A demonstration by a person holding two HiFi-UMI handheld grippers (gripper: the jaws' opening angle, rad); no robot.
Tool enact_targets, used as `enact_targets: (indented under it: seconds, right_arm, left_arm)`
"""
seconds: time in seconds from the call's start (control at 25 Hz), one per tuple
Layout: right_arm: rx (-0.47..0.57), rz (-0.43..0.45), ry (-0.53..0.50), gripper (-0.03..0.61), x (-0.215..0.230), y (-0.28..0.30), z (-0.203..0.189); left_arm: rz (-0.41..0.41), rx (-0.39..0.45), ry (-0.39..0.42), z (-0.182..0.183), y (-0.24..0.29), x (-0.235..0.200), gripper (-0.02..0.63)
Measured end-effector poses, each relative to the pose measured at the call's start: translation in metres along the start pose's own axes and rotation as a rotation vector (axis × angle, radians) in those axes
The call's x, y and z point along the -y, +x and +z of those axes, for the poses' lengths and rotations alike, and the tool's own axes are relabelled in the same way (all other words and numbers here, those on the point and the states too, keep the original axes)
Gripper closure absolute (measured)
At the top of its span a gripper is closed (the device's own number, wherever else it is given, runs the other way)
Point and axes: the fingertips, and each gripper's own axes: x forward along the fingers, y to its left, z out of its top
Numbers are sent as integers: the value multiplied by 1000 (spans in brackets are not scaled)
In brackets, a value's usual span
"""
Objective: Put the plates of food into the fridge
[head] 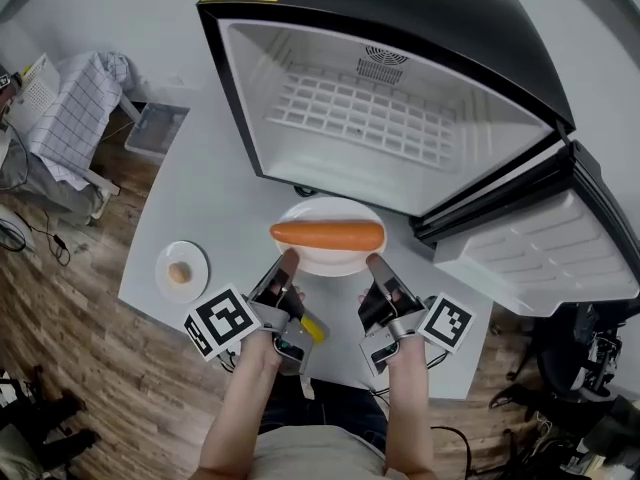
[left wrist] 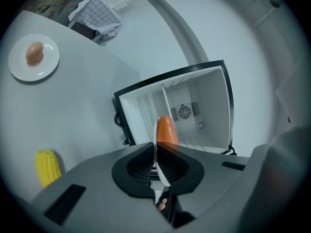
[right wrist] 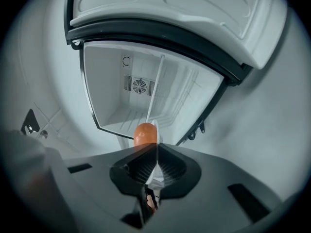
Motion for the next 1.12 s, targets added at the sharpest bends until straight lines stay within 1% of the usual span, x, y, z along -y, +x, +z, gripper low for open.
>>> enact_targets:
  seconds: [0.28,0.44,0.6,0.84,1.12]
  right_arm:
    - [72,25,-22,555,-36,33,5]
    - [110,20,-34,555,-51,51,16]
    - [140,28,-42,555,-61,75,36]
    - [193,15,-57,555,-71,88,52]
    - [221,-16,-70,555,-65,110,70]
  left_arm:
    - [-53,-15,35,49,5,24,589]
    - [-81,-31,44,72,17,38,589]
    - [-94,-31,45,94,40,50,589]
    - [-113,-28,41,108,54,60,589]
    - [-100,-19,25,120,78,57,589]
